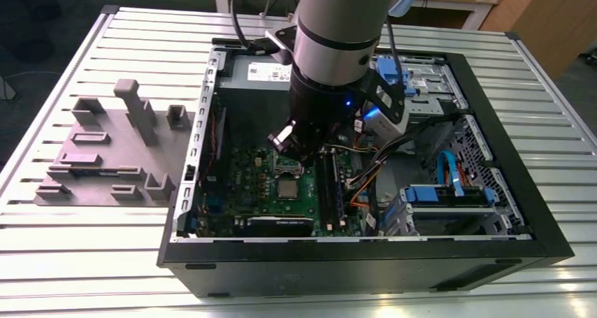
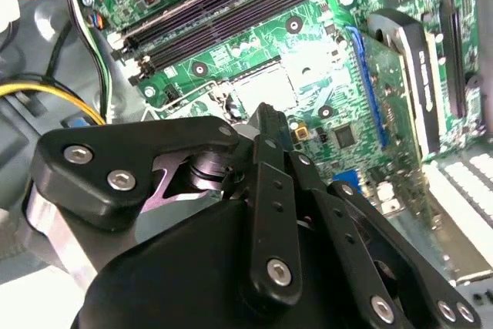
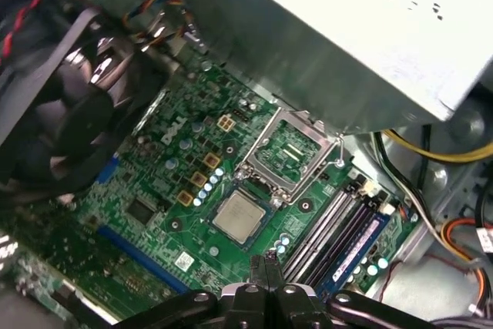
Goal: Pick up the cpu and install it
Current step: 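Close the cpu cover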
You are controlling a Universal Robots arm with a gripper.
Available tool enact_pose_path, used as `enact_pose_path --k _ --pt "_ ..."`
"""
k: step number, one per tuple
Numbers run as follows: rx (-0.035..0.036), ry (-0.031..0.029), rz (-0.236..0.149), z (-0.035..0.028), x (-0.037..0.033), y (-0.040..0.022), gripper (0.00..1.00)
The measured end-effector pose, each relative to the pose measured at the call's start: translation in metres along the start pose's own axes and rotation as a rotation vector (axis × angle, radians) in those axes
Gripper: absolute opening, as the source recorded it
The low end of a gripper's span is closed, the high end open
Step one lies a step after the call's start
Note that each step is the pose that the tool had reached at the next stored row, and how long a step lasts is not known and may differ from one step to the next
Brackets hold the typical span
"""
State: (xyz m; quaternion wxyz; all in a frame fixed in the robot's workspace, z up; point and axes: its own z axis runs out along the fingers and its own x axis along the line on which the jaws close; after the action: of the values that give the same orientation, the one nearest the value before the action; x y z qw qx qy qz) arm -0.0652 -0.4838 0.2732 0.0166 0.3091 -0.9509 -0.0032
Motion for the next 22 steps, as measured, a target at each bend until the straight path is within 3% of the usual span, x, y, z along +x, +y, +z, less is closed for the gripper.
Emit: enact_pose_path --k 15,21,22 --pt "0.0001 -0.0001 -0.011 0.0002 -0.0007 -0.0005 0.11" --pt "0.0004 -0.0001 -0.089 0.0017 -0.0015 -0.0010 0.11" --pt "-0.0036 -0.0034 -0.098 0.0018 -0.0017 -0.0013 0.11"
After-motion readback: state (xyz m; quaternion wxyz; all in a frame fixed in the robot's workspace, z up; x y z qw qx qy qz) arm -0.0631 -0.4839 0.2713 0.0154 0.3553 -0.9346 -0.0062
